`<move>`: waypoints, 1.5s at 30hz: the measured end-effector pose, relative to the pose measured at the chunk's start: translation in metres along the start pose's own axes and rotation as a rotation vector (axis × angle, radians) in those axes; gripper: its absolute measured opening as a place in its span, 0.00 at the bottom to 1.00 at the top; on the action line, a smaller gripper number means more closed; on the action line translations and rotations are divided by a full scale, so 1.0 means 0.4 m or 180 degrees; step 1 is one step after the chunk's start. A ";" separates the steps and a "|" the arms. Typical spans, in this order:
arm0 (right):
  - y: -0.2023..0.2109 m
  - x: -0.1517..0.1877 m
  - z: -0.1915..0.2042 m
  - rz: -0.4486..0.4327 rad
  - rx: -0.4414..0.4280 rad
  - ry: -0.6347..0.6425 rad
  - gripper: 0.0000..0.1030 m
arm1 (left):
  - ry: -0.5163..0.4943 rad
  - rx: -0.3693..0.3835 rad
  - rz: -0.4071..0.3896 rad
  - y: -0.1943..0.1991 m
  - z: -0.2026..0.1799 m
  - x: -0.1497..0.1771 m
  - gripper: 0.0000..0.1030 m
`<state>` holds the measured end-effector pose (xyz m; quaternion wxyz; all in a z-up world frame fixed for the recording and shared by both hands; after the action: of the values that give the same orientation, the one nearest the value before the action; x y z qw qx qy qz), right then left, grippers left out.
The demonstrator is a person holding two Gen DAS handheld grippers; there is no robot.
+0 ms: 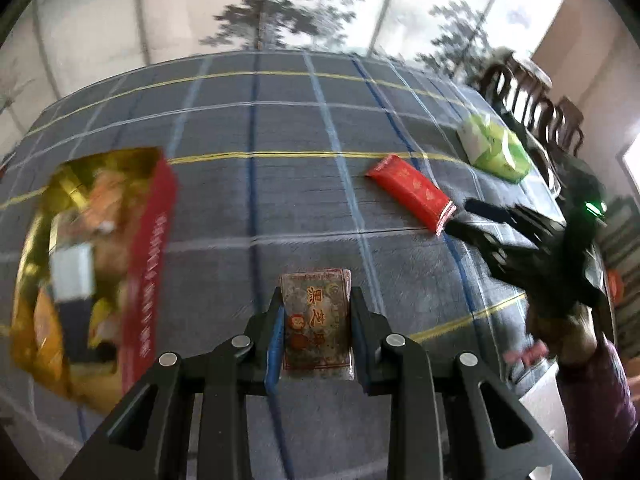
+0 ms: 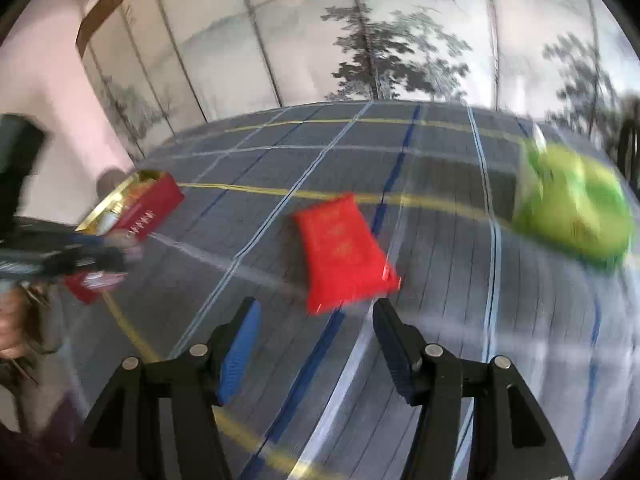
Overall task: Organize snacks
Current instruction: 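Carry the pink cake toward the tin with left while right grasps the red packet, then lower the pink cake into the gold tin and open the left gripper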
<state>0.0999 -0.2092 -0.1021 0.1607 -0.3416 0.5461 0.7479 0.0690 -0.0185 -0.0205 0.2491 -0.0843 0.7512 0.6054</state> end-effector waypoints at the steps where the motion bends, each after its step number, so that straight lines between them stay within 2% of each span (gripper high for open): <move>1: -0.018 -0.019 -0.001 0.0033 0.0041 0.0069 0.58 | 0.0047 -0.0034 -0.0035 0.023 0.012 0.011 0.25; 5: -0.088 -0.050 -0.004 0.0246 0.0081 0.0225 0.58 | 0.0158 -0.0205 -0.0174 0.087 0.057 0.037 0.25; 11: -0.143 -0.085 0.003 0.0345 0.0146 0.0422 0.59 | 0.0229 -0.0394 -0.0293 0.160 0.108 0.078 0.25; 13: -0.176 -0.087 -0.015 0.0499 0.0310 0.0436 0.59 | 0.0250 -0.0424 -0.0308 0.176 0.121 0.093 0.25; 15: -0.188 -0.089 -0.016 0.0543 0.0247 0.0410 0.61 | 0.0288 -0.0461 -0.0327 0.186 0.136 0.100 0.25; 17: -0.189 -0.087 -0.012 0.0587 0.0349 0.0449 0.56 | 0.0340 -0.0514 -0.0367 0.193 0.153 0.105 0.25; 18: -0.186 -0.084 -0.003 0.0612 0.0374 0.0457 0.47 | 0.0369 -0.0549 -0.0387 0.200 0.165 0.110 0.25; 19: -0.183 -0.079 0.007 0.0626 0.0340 0.0437 0.44 | 0.0400 -0.0573 -0.0399 0.205 0.174 0.113 0.25; 23: -0.128 -0.054 0.108 0.0438 0.0024 0.0410 0.43 | 0.0517 -0.0659 -0.0473 0.232 0.226 0.140 0.25; 30: -0.065 -0.009 0.252 0.0007 -0.0347 -0.0109 0.44 | 0.0671 -0.0714 -0.0558 0.256 0.308 0.168 0.25; 35: -0.089 0.015 0.269 -0.0014 -0.0342 -0.0334 0.44 | 0.0639 -0.0694 -0.0606 0.253 0.350 0.169 0.25; 45: -0.116 0.037 0.276 -0.0018 -0.0130 -0.0315 0.44 | 0.0371 -0.0639 -0.0614 0.188 0.390 0.111 0.25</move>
<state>0.0807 -0.0923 -0.1264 0.1826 -0.3090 0.5211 0.7744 0.0410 0.1567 0.0015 0.2525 -0.2156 0.6885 0.6448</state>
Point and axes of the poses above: each gripper's, at about its wrist camera, not at the fingertips, and y roughly against the way its jaws point, z to its left, x to its underside, the point moved 9 cm from there along -y, roughly the way its jaws point, and after that the axes turned 4 degrees about -y, right-handed, at the moved point
